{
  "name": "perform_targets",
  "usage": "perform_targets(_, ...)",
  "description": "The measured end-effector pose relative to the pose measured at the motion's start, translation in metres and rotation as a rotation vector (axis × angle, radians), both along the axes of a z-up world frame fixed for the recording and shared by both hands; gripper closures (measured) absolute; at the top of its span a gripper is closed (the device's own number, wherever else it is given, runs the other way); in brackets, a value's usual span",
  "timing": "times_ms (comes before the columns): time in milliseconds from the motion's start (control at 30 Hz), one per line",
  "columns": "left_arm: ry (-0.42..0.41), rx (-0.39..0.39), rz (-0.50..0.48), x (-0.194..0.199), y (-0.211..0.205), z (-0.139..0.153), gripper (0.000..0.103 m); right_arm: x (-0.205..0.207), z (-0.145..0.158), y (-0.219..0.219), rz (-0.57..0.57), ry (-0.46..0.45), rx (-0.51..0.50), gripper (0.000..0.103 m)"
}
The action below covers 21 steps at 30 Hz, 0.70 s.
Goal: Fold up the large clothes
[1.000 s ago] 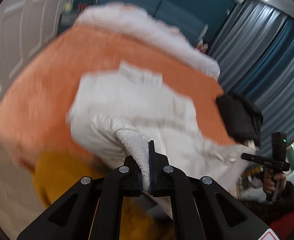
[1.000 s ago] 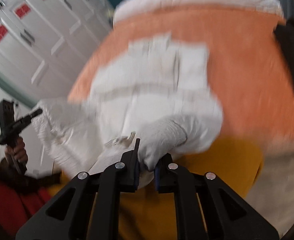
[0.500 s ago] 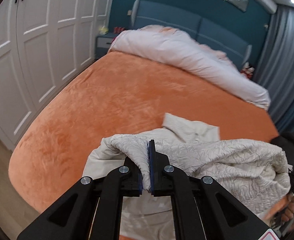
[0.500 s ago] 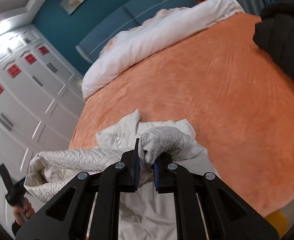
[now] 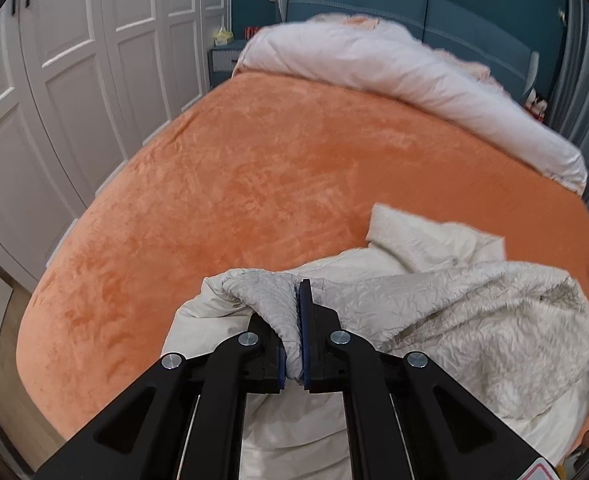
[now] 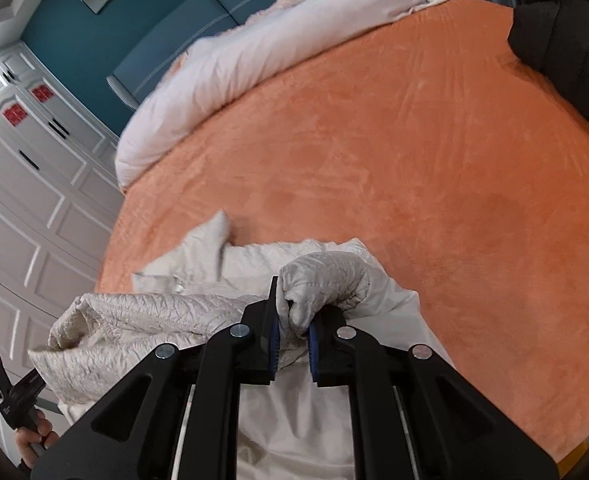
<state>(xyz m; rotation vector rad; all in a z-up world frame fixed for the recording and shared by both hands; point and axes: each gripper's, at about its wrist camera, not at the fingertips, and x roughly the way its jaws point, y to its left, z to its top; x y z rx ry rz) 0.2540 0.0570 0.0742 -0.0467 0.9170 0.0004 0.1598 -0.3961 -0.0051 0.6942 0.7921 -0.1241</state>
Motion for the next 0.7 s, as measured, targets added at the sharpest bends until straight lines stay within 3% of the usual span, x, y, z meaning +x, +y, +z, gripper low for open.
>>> perform_targets(67,0.055,-0.005,0.01,0.017,0.002,-0.023,0.094,0.012,-0.012,0.0,0.023,0.021,-0.003,0.09)
perform_targets(133,0.094,-0.115,0.031,0.026,0.017,-0.04,0.092,0.013,-0.009,-0.006,0.032,0.019,0.043,0.087)
perform_targets(167,0.105,-0.227,0.055,0.026,0.034,-0.041,0.091,0.008,-0.003,-0.01,0.035,-0.005,0.072,0.083)
perform_targets(233,0.077,-0.388,0.077,0.015,0.06,-0.028,0.087,-0.014,0.021,-0.019,0.056,-0.116,0.099,0.073)
perform_targets(267,0.019,-0.464,0.076,0.001,0.077,-0.013,0.08,-0.025,0.03,-0.021,0.062,-0.157,0.091,0.066)
perform_targets(300,-0.048,-0.492,0.083,-0.011,0.09,0.002,0.074,-0.041,0.041,-0.023,0.059,-0.206,0.07,0.062)
perform_targets(367,-0.201,-0.47,0.122,-0.037,0.113,0.031,0.042,-0.071,0.054,-0.026,-0.008,-0.271,-0.022,0.03)
perform_targets(433,-0.273,-0.431,0.132,-0.048,0.124,0.048,0.04,-0.084,0.055,-0.027,-0.015,-0.288,-0.077,0.029)
perform_targets(533,-0.222,-0.381,0.071,-0.035,0.111,0.046,0.04,-0.072,0.037,-0.022,0.001,-0.168,-0.14,0.029)
perform_targets(700,-0.056,-0.308,-0.084,0.005,0.054,-0.002,0.04,-0.04,0.015,-0.011,0.033,-0.102,-0.098,0.03)
